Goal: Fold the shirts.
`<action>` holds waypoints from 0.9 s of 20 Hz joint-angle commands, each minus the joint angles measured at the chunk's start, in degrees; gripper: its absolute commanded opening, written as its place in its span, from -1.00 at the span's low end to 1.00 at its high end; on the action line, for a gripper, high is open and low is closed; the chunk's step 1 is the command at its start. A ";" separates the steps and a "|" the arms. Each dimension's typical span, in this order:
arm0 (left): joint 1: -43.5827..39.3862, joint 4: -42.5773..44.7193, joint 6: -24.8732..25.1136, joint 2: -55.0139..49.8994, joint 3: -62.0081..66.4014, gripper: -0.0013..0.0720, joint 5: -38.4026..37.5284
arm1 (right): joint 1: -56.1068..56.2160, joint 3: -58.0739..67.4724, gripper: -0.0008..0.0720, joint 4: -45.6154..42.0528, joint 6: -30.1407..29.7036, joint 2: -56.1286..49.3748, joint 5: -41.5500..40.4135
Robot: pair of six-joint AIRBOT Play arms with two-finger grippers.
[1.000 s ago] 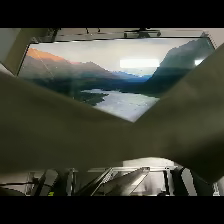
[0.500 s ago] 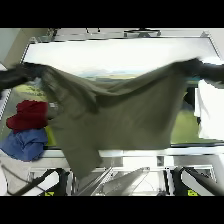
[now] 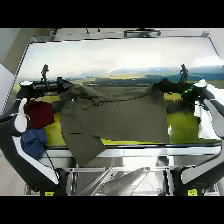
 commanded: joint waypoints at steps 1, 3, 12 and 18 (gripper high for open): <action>1.18 -1.01 -4.28 -8.57 14.49 -0.90 -2.80 | -0.15 10.12 -0.94 3.48 0.74 -7.98 3.69; 1.68 -1.07 -5.38 -9.55 19.58 -0.89 -2.27 | -0.94 13.97 -0.94 3.37 0.94 -8.31 5.88; 2.40 2.19 -2.21 -9.46 18.99 -0.90 -3.91 | -2.58 16.90 -0.93 -10.62 4.83 -9.35 14.29; 3.43 15.39 -5.95 -9.46 19.02 -0.90 -6.58 | -2.51 16.46 -0.93 -18.58 6.95 -10.34 14.08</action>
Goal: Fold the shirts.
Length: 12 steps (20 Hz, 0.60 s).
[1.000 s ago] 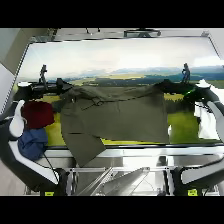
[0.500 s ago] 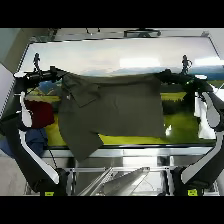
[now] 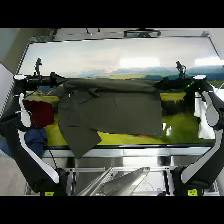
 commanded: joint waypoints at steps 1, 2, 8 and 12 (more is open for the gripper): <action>-0.31 10.64 -2.08 -0.04 -0.11 -0.90 -1.20 | 0.00 -0.13 -0.93 -3.87 1.05 -0.74 -0.74; -0.76 13.44 -2.08 -0.04 -0.11 -0.90 -1.25 | 0.02 -0.13 -0.93 -3.80 1.05 -0.81 -1.38; -3.67 20.44 -1.99 -0.09 -0.09 -0.90 1.51 | 0.96 -0.13 -0.93 -3.85 1.03 -0.81 -2.62; -3.63 21.16 -2.60 -0.07 -0.09 -0.90 0.90 | 0.96 -0.13 -0.93 -6.38 2.95 -0.81 -2.34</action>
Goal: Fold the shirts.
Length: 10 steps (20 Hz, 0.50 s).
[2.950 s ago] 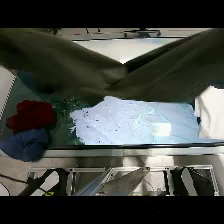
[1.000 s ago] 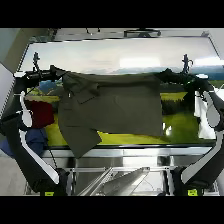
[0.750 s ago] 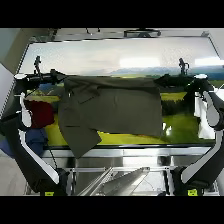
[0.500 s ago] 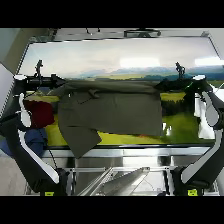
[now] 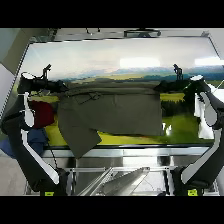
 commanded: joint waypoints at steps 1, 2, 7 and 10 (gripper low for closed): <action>-0.20 1.92 -0.52 0.04 0.00 -0.90 -0.76 | 0.20 -0.02 -0.93 -2.34 1.62 -0.02 0.44; -0.20 1.53 -0.55 0.17 0.07 -0.90 -1.95 | 0.31 0.00 -0.90 -2.32 1.57 0.00 1.31; 0.09 1.99 -7.13 3.32 6.75 -0.17 -9.99 | -1.07 0.94 -0.08 -9.31 10.16 5.53 4.92; 3.15 2.05 -9.60 11.65 -1.03 -0.18 -10.32 | -2.67 0.46 0.01 -20.31 16.02 11.37 9.88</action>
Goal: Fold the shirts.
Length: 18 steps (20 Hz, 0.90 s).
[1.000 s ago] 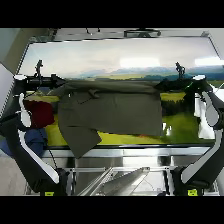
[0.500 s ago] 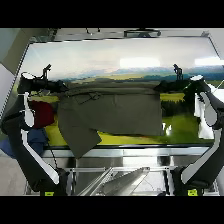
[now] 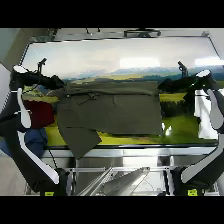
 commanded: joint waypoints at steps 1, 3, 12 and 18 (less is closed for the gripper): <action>3.21 0.26 -3.41 8.37 -7.80 -0.18 -2.67 | -1.68 -1.31 0.00 -11.85 7.45 6.29 6.93; 5.95 0.33 -3.48 14.51 -17.70 -0.18 -4.44 | -2.80 -5.90 0.00 -13.92 8.09 9.99 10.05; 15.04 0.35 -1.77 41.68 -65.29 -0.18 -1.90 | -6.19 -45.13 0.01 -17.07 11.39 30.91 -0.39; 19.15 7.54 -3.54 54.23 -80.11 -0.18 1.01 | -4.59 -55.19 0.01 -8.66 2.69 28.17 -7.21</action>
